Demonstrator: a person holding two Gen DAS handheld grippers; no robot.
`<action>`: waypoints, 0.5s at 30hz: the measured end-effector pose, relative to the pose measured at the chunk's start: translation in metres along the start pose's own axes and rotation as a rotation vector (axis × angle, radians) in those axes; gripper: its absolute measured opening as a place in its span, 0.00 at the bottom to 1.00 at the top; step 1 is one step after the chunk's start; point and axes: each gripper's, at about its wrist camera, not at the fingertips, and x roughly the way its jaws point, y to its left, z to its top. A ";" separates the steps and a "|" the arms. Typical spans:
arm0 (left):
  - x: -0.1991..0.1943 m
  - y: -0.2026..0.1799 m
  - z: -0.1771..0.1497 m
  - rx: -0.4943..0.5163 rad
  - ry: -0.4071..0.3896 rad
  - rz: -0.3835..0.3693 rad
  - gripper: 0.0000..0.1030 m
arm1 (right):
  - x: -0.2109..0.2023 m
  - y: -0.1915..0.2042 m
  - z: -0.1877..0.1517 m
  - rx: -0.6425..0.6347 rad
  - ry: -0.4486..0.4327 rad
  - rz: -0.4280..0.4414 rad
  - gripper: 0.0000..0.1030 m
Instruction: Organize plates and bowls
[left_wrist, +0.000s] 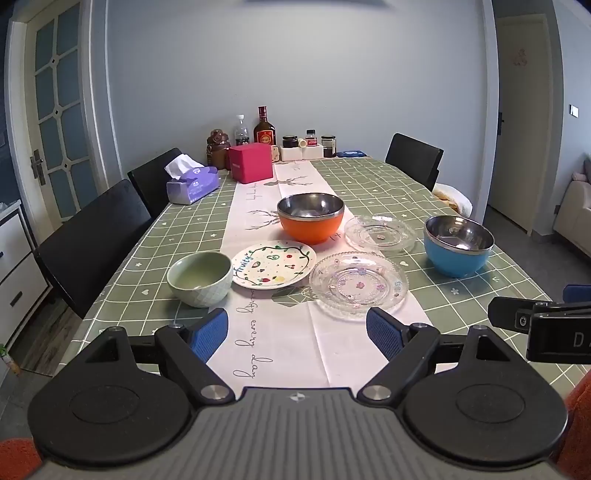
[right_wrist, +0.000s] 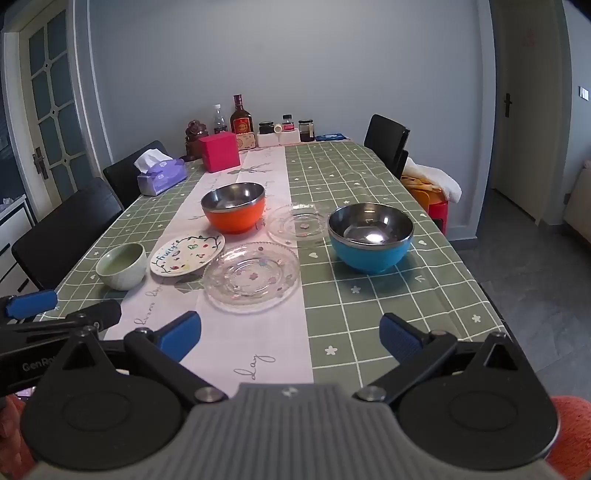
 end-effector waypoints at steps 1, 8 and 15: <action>0.000 0.000 0.000 0.000 0.000 -0.001 0.96 | 0.000 0.000 0.000 0.000 0.000 0.001 0.98; 0.000 0.001 0.000 -0.001 -0.002 -0.001 0.96 | 0.001 0.003 -0.001 -0.006 -0.005 0.006 0.98; -0.001 0.005 0.000 -0.002 -0.004 0.003 0.96 | 0.010 0.003 -0.005 -0.011 0.004 0.003 0.98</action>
